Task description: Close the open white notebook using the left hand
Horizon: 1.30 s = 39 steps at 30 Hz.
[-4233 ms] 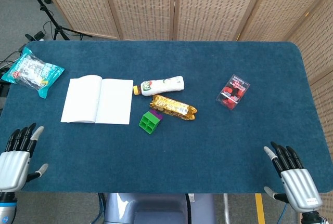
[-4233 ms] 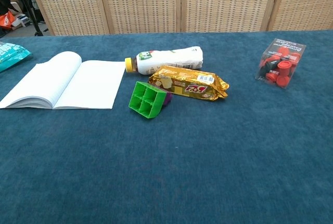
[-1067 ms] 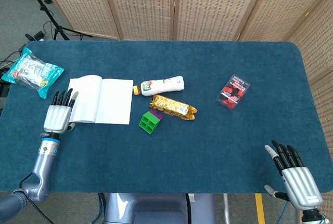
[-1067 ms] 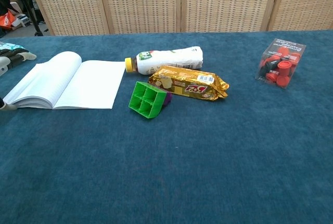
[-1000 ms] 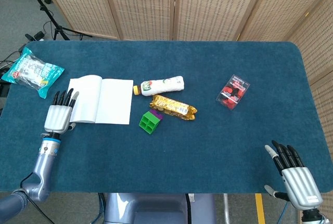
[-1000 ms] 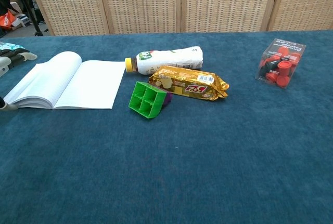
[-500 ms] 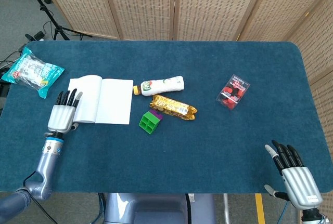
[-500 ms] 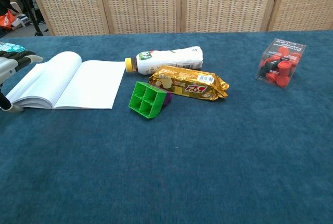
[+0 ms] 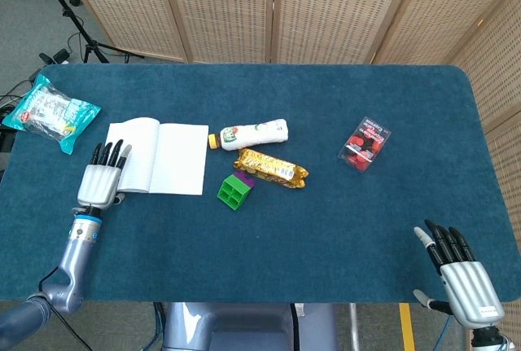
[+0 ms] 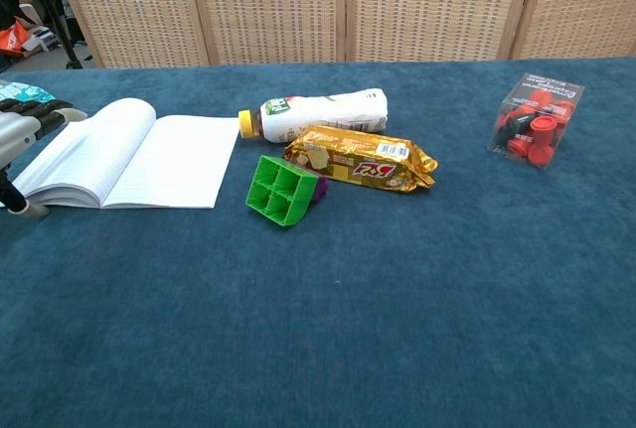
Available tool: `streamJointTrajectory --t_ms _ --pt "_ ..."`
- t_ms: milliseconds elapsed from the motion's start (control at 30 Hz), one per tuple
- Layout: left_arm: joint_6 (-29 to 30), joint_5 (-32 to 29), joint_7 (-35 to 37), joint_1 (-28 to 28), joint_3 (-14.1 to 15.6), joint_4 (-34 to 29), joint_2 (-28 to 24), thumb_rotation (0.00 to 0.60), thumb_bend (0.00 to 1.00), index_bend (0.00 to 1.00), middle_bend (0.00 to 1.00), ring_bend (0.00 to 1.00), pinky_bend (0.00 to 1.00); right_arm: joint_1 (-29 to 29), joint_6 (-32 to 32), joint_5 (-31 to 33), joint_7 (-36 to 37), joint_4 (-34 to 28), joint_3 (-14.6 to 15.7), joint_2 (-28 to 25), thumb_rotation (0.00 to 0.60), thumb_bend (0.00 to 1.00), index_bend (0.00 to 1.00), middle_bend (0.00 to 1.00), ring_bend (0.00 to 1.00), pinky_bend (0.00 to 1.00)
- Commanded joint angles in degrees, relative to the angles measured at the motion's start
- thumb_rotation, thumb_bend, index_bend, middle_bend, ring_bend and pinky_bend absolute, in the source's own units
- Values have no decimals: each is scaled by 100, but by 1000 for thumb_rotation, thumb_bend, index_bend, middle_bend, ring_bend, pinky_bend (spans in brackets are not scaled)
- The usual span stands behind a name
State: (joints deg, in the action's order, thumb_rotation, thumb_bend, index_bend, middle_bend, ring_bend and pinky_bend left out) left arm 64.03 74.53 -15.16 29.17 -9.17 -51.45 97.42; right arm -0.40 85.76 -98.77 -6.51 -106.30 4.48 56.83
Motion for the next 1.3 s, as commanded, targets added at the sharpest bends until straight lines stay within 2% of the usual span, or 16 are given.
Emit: streamJointTrajectory --t_ms 33,233,567,700,1033,1300 --pt "8 0 -36 14 0 67 29 600 77 0 0 0 0 -2 8 -3 8 6 -1 4 600 41 0 0 0 0" --pt "-2 2 -38 21 23 196 93 600 98 0 0 0 0 2 0 5 8 13 0 9 600 40 0 0 0 0" --pt "255 187 -19 20 90 378 192 600 294 0 0 0 0 4 -8 8 -7 12 6 15 600 40 0 0 0 0" --pt "378 279 -40 38 110 445 235 600 344 0 0 0 0 4 -4 2 -7 9 7 13 600 41 0 0 0 0" --pt "689 471 -39 93 106 464 334 600 360 0 0 0 0 3 5 9 14 3 7 -6 600 41 0 0 0 0" --pt "1175 746 28 144 75 249 269 600 354 0 0 0 0 -3 32 11 37 3 1 -16 600 40 0 0 0 0"
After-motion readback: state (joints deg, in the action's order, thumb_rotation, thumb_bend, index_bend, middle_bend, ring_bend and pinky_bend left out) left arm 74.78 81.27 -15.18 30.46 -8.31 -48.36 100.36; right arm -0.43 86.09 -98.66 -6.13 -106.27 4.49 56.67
